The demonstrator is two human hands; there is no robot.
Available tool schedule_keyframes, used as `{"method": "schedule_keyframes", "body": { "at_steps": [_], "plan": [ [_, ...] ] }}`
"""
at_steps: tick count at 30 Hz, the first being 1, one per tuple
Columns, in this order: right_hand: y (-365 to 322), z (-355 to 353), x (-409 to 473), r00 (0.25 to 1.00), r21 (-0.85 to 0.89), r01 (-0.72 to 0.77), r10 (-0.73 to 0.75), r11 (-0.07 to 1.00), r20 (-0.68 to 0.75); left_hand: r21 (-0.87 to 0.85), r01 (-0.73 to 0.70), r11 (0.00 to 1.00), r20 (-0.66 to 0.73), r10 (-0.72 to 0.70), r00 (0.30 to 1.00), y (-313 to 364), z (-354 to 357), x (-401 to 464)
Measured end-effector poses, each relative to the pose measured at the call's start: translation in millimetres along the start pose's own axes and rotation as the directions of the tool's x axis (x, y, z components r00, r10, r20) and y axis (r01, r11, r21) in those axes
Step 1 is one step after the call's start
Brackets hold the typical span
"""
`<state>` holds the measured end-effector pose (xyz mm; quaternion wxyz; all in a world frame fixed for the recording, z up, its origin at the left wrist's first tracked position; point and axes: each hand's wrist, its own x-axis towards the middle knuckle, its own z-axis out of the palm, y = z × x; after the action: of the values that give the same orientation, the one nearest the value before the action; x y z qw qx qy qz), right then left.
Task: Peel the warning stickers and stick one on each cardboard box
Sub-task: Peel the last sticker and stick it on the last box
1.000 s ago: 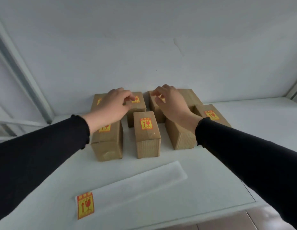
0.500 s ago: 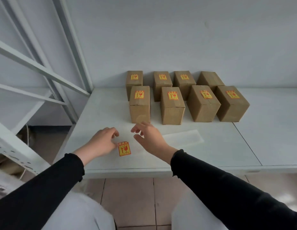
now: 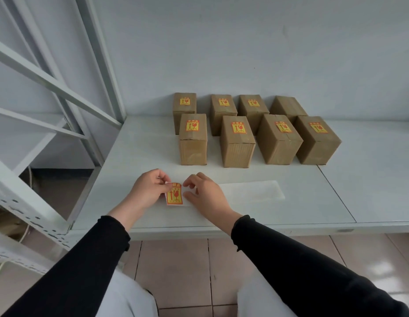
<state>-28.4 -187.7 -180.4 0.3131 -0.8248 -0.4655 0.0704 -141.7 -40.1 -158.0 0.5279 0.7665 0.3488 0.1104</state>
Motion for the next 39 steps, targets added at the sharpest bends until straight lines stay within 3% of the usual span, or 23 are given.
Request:
{"method": "schedule_keyframes", "body": {
  "at_steps": [5, 18, 23, 29, 30, 32, 34, 36, 39],
  "plan": [
    [-5, -1, -1, 0.996, 0.044, -0.022, 0.026, 0.999, -0.088, -0.268, 0.076, 0.96, 0.027, -0.072, 0.997, 7, 0, -5],
    [-12, -3, -2, 0.983, 0.169, -0.088, 0.113, 0.982, -0.148, -0.428, 0.15, 0.891, 0.098, -0.119, 0.988, 10, 0, -11],
    [-10, -4, -1, 0.963, 0.311, -0.201, 0.245, 0.929, -0.109, -0.447, 0.195, 0.873, 0.104, -0.166, 0.981, 2, -3, -4],
    [-6, -15, 3, 0.931, 0.503, -0.248, 0.347, 0.828, -0.113, -0.37, 0.134, 0.919, 0.009, -0.14, 0.99, -7, -2, 2],
    [-6, -19, 3, 0.934, 0.501, -0.226, 0.332, 0.836, -0.134, -0.301, 0.095, 0.949, -0.026, -0.108, 0.994, -8, -1, 3],
    [-4, -28, 4, 0.941, 0.457, -0.158, 0.274, 0.875, -0.199, -0.001, -0.009, 1.0, -0.116, 0.009, 0.993, -7, 2, 5],
    [-1, -39, 6, 0.934, 0.402, -0.099, 0.224, 0.91, -0.278, 0.234, -0.101, 0.967, -0.18, 0.146, 0.973, 0, 5, 4],
    [2, -55, 8, 0.924, 0.344, -0.041, 0.167, 0.938, -0.345, 0.264, -0.199, 0.944, -0.224, 0.261, 0.939, 14, 10, 1],
    [5, -82, 10, 0.914, 0.27, 0.022, 0.09, 0.963, -0.396, 0.143, -0.308, 0.94, -0.265, 0.337, 0.903, 45, 19, -3]
  ]
}}
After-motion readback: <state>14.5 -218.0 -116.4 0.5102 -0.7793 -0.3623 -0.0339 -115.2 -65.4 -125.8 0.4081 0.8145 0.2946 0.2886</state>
